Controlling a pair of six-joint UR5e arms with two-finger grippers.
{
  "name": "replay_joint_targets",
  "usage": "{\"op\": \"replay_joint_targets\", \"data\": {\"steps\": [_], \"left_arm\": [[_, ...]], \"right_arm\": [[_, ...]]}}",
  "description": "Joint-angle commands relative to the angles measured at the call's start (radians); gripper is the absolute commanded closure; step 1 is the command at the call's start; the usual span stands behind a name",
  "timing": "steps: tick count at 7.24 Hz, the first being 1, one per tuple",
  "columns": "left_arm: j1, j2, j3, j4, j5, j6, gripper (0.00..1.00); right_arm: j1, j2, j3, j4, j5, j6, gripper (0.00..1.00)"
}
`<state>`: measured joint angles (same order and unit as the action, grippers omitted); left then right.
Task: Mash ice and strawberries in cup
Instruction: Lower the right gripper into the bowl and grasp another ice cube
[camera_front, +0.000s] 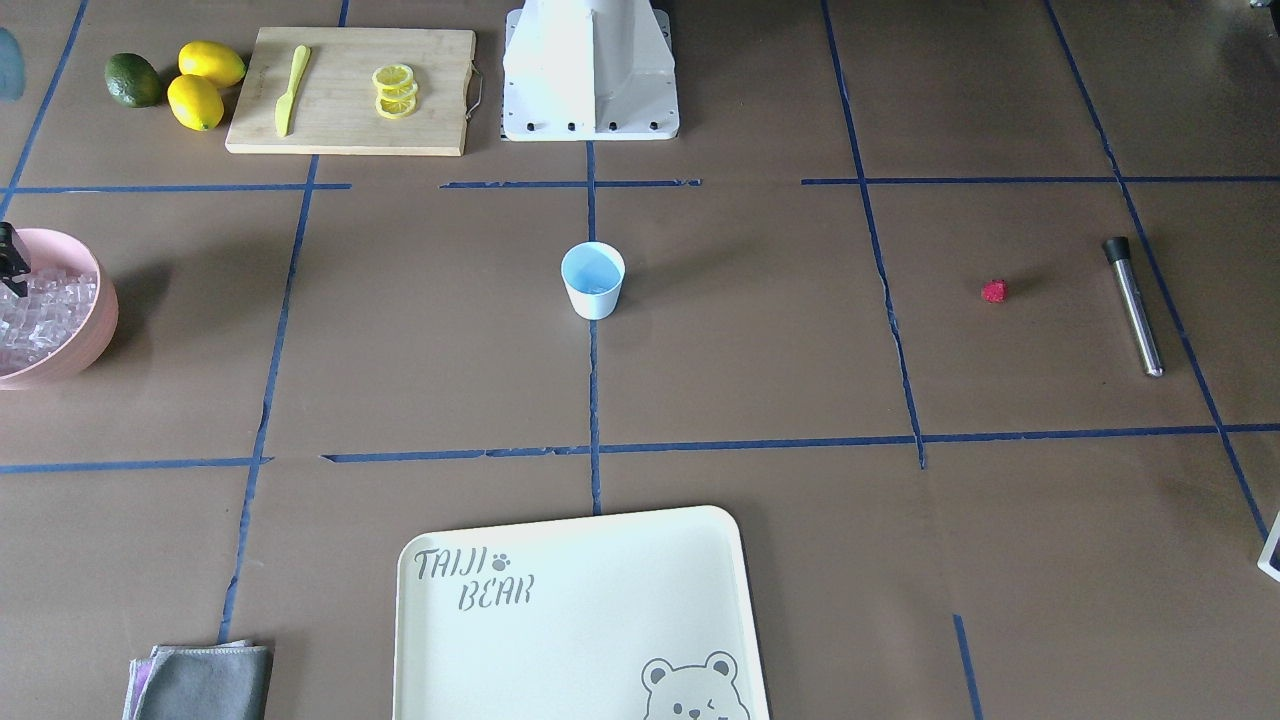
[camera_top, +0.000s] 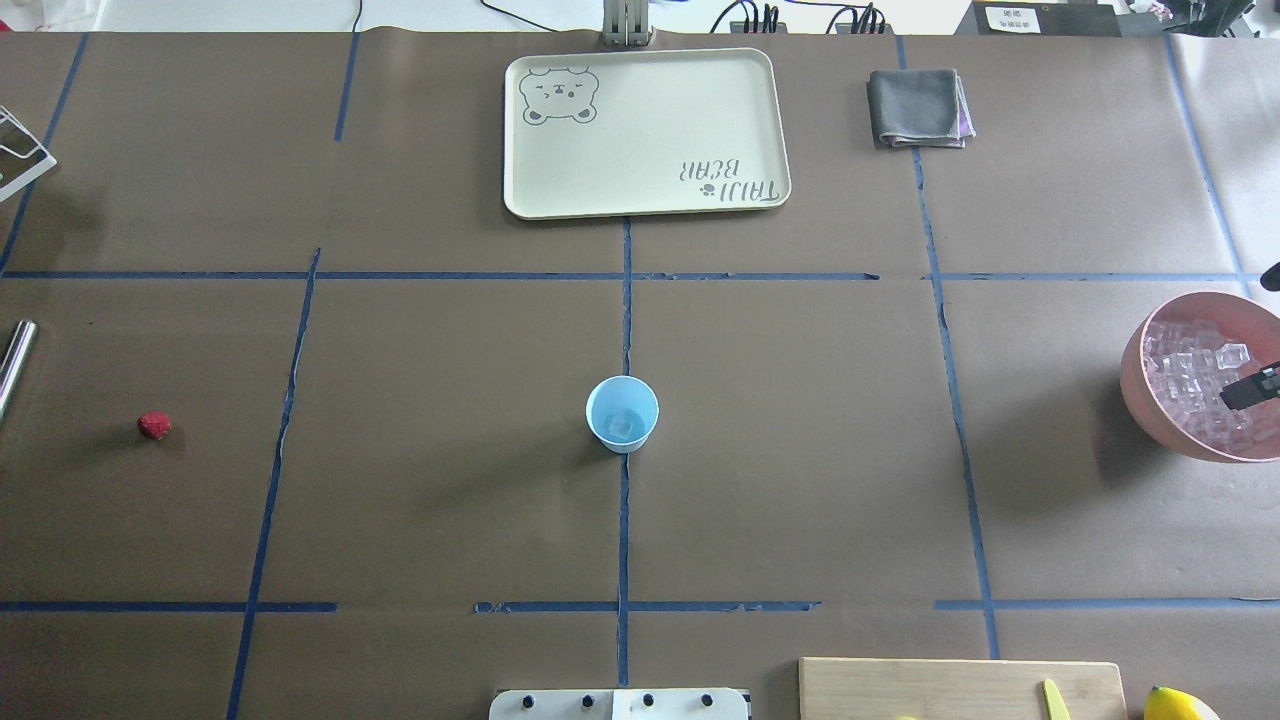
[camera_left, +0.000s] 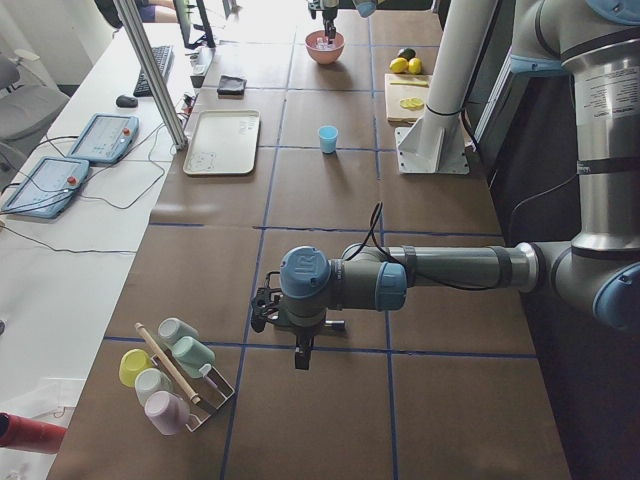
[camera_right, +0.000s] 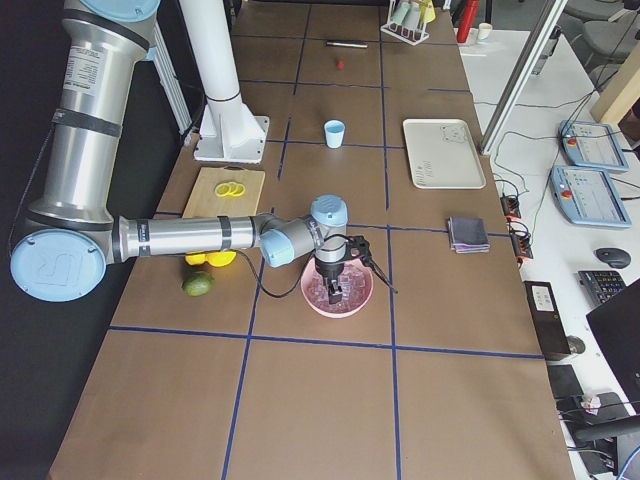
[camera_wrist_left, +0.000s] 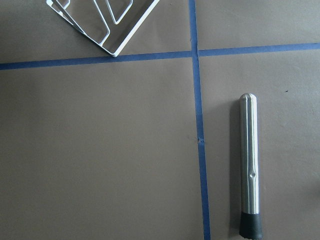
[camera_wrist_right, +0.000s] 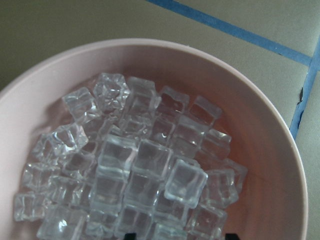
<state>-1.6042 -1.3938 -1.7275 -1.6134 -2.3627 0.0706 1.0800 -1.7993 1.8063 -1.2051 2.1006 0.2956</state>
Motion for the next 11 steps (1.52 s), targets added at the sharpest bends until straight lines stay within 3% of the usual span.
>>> {"op": "replay_joint_targets", "data": {"steps": [1, 2, 4, 5, 7, 9, 10, 11], "left_arm": [[0.000, 0.001, 0.000, 0.001, 0.000, 0.000, 0.00], [0.000, 0.001, 0.000, 0.003, 0.000, 0.000, 0.00], [0.000, 0.001, 0.000, 0.004, 0.000, 0.000, 0.00], [0.000, 0.001, 0.000, 0.004, 0.000, 0.000, 0.00], [0.000, 0.001, 0.000, 0.001, 0.000, 0.000, 0.00], [0.000, -0.001, -0.001, 0.001, 0.000, 0.000, 0.00], [0.000, 0.001, -0.001, 0.001, -0.001, 0.000, 0.00], [0.000, 0.001, -0.001, 0.000, -0.001, 0.000, 0.00]], "right_arm": [[0.000, 0.000, 0.001, -0.004, 0.002, 0.000, 0.36], [0.000, 0.000, 0.001, -0.005, 0.004, 0.000, 0.38], [0.000, 0.001, 0.002, -0.005, 0.057, 0.000, 0.63], [0.000, 0.001, 0.002, -0.007, 0.064, 0.000, 0.70], [0.001, -0.006, 0.001, -0.007, 0.058, -0.003, 0.70], [0.005, -0.012, 0.008, -0.005, 0.059, -0.007, 0.92], [0.009, -0.014, 0.043, -0.010, 0.064, -0.007, 0.97], [0.021, 0.001, 0.118, -0.104, 0.064, -0.007, 0.98]]}}
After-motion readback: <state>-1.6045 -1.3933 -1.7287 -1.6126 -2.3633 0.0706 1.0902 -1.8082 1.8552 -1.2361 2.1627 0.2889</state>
